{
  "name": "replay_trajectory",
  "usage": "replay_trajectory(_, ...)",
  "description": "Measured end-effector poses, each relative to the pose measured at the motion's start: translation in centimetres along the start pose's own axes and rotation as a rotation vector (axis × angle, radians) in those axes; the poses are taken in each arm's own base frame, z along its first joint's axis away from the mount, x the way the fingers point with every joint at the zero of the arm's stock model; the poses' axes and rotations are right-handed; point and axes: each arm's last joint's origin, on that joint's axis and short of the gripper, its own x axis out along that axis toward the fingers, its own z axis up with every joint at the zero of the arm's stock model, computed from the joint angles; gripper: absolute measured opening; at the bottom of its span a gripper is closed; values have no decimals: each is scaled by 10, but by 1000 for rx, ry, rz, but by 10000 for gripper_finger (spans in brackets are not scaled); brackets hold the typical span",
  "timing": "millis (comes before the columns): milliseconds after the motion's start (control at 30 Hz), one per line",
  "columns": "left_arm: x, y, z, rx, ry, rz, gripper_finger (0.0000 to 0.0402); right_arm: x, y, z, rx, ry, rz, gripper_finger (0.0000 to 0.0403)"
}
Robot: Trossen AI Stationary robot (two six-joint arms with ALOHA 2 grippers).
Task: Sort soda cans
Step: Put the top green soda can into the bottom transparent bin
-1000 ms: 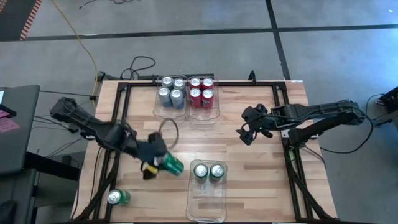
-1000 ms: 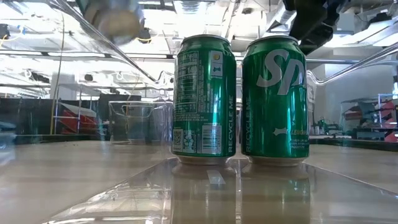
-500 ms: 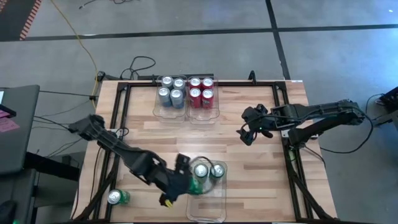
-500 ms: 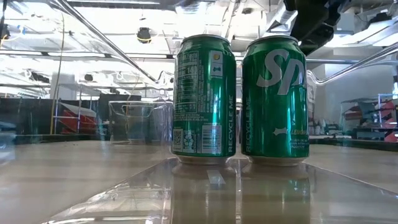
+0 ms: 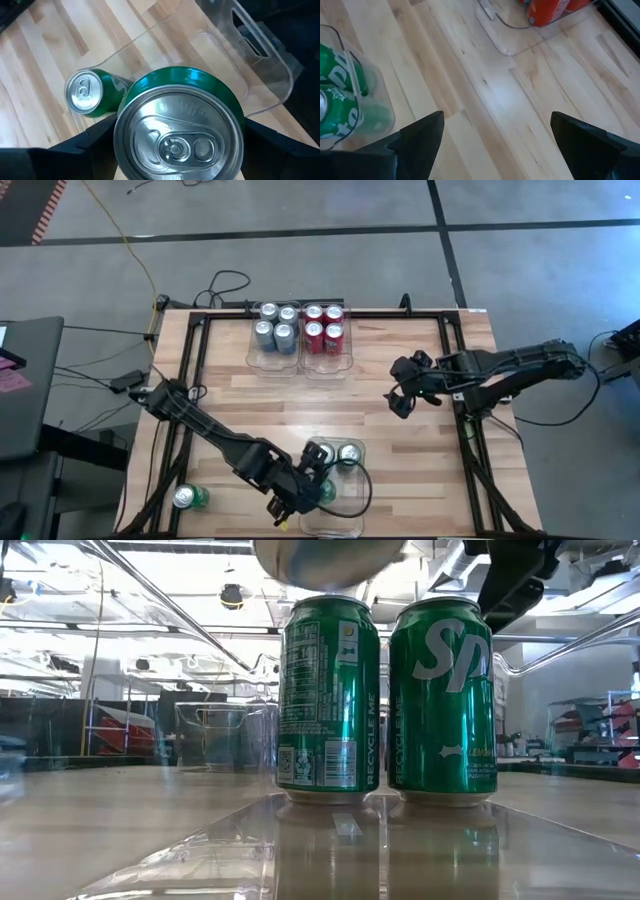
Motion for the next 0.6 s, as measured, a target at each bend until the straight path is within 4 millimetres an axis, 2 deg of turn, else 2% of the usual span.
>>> replay_trajectory(400,50,-12,-10,40,159,-26,305,-1,3,-2,2,0,12,384)
replay_trajectory(600,50,-9,-9,43,154,-22,305,-1,3,-2,9,0,11,384)
